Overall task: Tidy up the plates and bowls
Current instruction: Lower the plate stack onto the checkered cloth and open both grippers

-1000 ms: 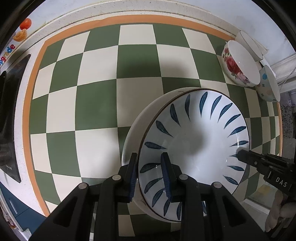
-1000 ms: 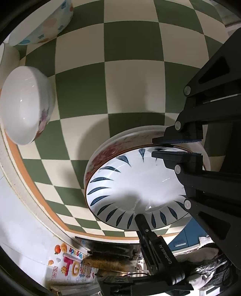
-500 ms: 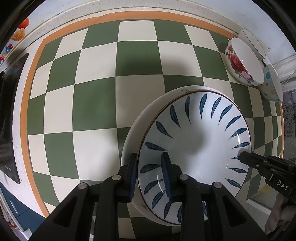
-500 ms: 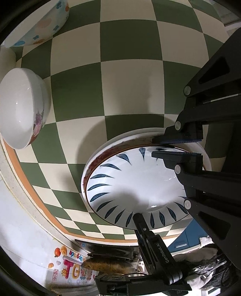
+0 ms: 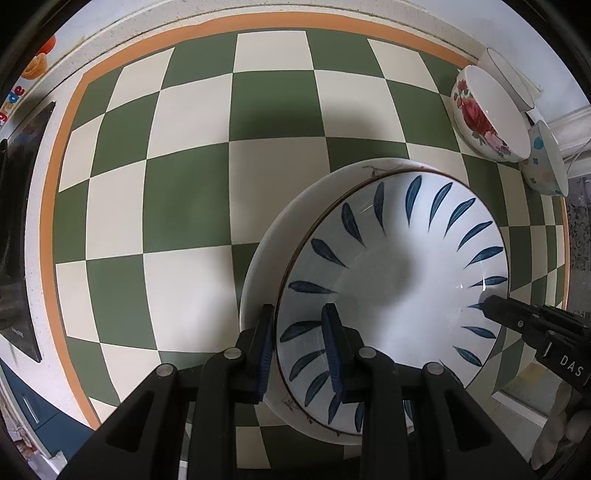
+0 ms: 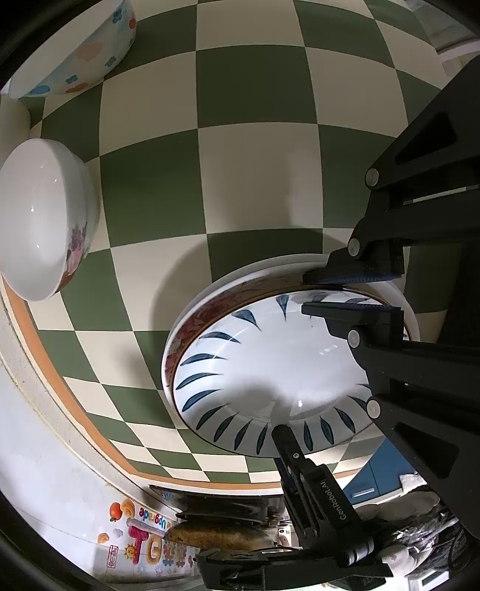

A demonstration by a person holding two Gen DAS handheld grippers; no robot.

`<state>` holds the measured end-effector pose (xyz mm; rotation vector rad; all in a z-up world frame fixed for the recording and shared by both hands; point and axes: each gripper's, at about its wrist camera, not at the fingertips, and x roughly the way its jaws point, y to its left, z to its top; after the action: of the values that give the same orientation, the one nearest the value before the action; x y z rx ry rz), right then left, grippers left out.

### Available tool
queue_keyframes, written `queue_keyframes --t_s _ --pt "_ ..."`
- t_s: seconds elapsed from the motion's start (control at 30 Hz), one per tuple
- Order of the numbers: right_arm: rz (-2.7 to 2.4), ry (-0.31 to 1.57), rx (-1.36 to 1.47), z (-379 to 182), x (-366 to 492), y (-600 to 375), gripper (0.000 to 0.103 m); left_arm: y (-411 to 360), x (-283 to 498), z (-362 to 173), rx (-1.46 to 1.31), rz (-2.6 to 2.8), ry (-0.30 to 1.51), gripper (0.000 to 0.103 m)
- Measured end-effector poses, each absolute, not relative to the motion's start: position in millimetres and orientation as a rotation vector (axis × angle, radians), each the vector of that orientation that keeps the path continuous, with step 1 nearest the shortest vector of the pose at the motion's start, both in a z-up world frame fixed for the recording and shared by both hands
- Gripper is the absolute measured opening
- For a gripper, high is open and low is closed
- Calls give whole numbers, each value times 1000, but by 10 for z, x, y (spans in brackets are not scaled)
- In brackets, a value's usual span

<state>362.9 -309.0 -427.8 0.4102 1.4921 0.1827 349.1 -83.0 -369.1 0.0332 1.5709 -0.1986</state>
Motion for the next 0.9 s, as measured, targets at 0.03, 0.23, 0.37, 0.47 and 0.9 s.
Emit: queue_keyframes --t_s 0.03,0.23,0.37,0.47,0.9 --pt "182 1492 412 -4279 3629 -3093 12 -830 3488 -3694 28 -199 1572 23" --pt "174 1500 429 -4279 3636 -3116 12 -838 3460 -3716 -2 -196 1587 23" --pt "172 1513 434 -4278 3624 -3124 12 -826 3417 -3710 -5 -179 1586 23" --pt "170 1512 438 -4257 3607 -3149 12 -787 3367 -3712 -18 -164 1588 23" --pt "164 1454 262 -3938 3434 -2987 27 -876 3056 -3367 0 -54 1497 23"
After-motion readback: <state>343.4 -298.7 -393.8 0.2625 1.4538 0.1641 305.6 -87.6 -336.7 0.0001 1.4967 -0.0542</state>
